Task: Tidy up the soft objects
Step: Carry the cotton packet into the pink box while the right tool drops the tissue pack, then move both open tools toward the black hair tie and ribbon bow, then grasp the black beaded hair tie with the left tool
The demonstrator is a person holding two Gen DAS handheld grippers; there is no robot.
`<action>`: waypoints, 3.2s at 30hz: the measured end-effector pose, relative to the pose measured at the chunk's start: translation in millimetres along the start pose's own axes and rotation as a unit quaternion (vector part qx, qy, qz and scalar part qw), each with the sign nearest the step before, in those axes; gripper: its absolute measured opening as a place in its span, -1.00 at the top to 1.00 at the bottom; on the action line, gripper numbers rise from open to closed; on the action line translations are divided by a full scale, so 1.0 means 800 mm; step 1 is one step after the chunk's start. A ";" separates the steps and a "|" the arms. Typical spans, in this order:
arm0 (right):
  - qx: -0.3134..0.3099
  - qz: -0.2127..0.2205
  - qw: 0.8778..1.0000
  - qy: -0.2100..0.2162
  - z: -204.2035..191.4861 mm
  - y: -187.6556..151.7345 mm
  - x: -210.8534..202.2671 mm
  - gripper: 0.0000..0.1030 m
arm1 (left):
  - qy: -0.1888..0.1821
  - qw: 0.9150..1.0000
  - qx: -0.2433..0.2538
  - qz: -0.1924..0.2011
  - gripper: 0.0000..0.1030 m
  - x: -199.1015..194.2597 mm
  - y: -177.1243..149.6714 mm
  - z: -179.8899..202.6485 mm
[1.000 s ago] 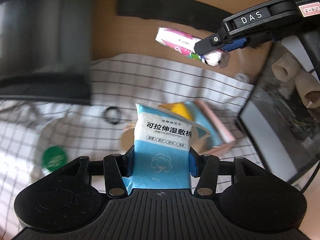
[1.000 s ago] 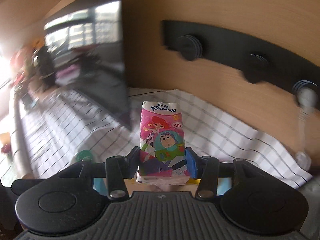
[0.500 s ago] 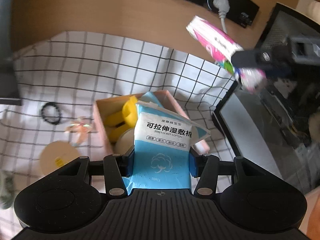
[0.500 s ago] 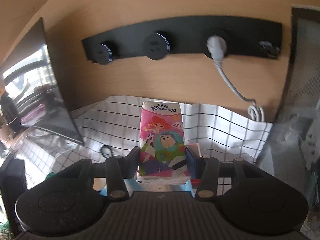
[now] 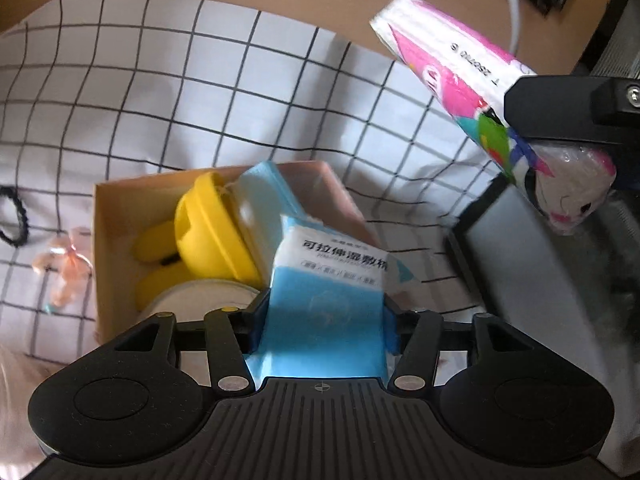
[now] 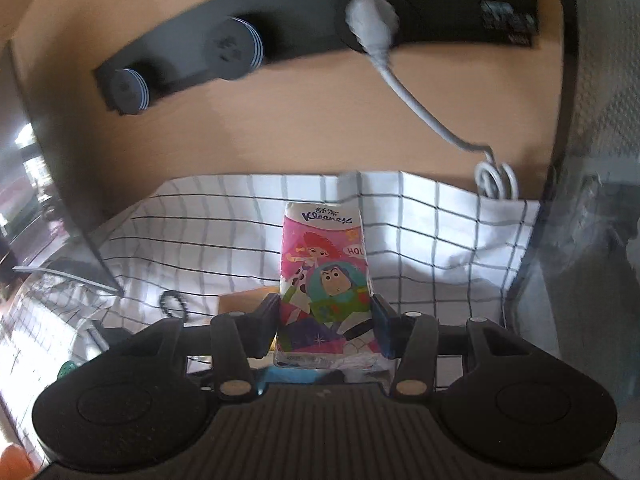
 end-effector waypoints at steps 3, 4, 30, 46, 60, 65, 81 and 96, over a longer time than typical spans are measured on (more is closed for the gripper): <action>0.030 -0.015 0.999 -0.008 0.017 -0.009 0.018 0.06 | 0.000 1.000 0.004 0.021 -0.12 -0.013 0.002 -0.004; 0.039 -0.021 0.999 -0.007 0.022 -0.011 0.024 0.06 | -0.004 0.999 0.000 0.031 -0.12 -0.020 0.003 -0.006; 0.089 -0.009 0.996 -0.009 0.035 -0.036 0.043 -0.30 | -0.079 0.981 -0.172 0.049 -0.16 -0.030 0.013 -0.047; 0.034 -0.091 0.995 -0.009 -0.005 -0.090 0.070 0.00 | -0.061 0.984 -0.105 0.132 -0.15 -0.161 0.031 -0.082; -0.072 0.023 0.994 0.076 -0.215 0.065 -0.037 0.00 | 0.072 0.971 -0.019 0.227 -0.15 -0.388 0.060 -0.253; -0.116 0.072 0.983 0.123 -0.308 0.136 -0.071 0.00 | 0.101 0.974 0.034 0.199 -0.15 -0.411 0.077 -0.264; -0.110 -0.021 0.990 0.086 -0.221 0.109 0.062 -0.02 | 0.021 0.989 -0.115 0.094 -0.15 -0.173 0.059 -0.287; -0.111 -0.061 0.990 0.063 -0.162 0.050 0.161 -0.02 | 0.095 0.987 -0.098 0.089 -0.11 -0.049 0.087 -0.312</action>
Point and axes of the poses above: each gripper's, at about its wrist camera, not at the fingertips, and x roughly the way its jaws point, z to its right, y to its top, the point moved 3 cm from there along x, roughly the way its jaws point, and after that the axes turned 8 degrees about -x, right-handed, at the moved point
